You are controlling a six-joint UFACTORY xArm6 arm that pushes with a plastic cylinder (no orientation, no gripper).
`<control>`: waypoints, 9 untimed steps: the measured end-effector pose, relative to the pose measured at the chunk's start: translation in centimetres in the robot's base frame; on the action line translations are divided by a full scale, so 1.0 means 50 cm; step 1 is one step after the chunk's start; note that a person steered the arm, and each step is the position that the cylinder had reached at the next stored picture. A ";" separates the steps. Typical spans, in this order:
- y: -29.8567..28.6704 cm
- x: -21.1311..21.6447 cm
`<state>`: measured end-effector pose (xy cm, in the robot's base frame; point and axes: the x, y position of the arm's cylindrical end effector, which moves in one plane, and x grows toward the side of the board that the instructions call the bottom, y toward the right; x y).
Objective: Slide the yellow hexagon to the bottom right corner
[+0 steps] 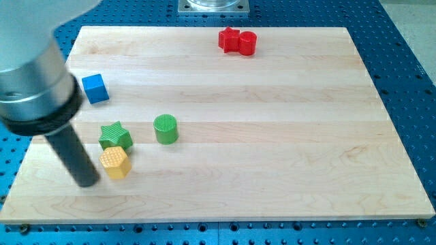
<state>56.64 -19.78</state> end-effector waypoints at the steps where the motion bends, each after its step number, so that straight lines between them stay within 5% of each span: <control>1: 0.031 -0.007; 2: 0.200 -0.019; 3: 0.112 -0.043; 4: 0.203 -0.102; 5: 0.445 -0.129; 6: 0.656 -0.052; 7: 0.661 -0.003; 8: 0.555 -0.106; 9: 0.474 0.010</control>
<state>57.13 3.91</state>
